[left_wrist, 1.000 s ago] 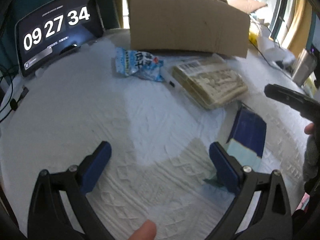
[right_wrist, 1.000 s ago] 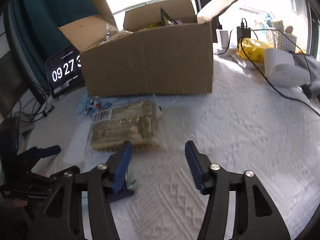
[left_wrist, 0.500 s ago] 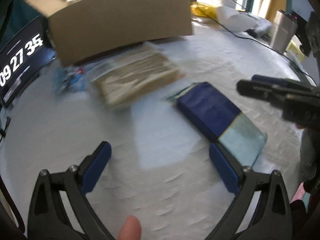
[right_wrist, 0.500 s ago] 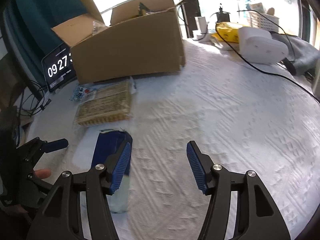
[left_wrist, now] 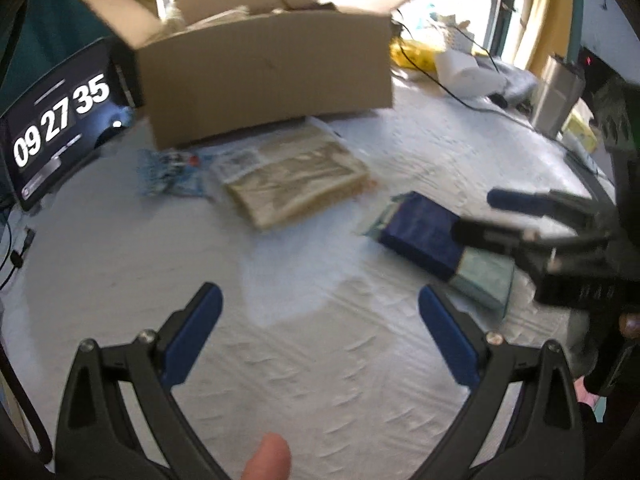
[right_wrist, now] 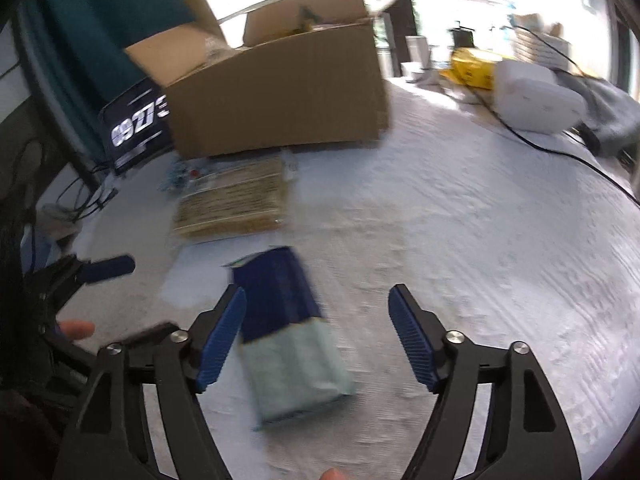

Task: Organize snacks
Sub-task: 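Grasp the dark blue packet with the right gripper while the left gripper grasps the clear cracker bag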

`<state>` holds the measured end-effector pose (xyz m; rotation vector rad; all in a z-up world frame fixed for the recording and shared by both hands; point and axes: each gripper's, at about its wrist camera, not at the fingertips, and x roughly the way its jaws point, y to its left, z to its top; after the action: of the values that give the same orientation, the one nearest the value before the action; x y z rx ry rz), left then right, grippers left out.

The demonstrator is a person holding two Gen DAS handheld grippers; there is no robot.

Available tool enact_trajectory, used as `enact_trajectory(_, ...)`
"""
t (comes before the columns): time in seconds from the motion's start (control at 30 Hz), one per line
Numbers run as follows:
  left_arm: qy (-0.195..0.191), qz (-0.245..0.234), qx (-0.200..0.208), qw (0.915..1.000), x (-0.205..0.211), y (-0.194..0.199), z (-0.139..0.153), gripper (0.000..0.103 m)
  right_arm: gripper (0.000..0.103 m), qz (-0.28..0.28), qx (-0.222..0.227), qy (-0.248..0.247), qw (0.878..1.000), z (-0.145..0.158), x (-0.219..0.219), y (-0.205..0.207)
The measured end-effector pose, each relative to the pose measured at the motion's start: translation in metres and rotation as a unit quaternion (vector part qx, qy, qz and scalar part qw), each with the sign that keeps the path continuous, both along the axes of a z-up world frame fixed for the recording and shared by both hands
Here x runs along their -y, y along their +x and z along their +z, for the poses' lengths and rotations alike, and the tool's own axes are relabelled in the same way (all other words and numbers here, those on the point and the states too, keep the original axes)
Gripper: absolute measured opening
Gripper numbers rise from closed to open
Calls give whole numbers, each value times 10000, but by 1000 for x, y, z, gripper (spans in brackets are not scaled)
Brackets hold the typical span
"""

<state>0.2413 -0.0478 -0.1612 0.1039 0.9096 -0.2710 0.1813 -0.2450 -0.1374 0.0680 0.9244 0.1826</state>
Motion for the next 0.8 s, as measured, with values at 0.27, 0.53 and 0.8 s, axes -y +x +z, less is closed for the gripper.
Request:
enact_trajectory(0.27, -52, 195, 78, 9998, -35, 16, 2, 99, 78, 685, -328, -860, 9934, -27, -46, 7)
enact_trajectory(0.53, 796, -367, 420, 9953, -5, 50, 11, 99, 57, 117, -273, -752, 9967, -19, -5, 21)
enact_trajectory(0.8, 1125, -733, 367, 9903, 20, 108, 6, 99, 57, -377, -218, -591, 9973, -5, 38, 40)
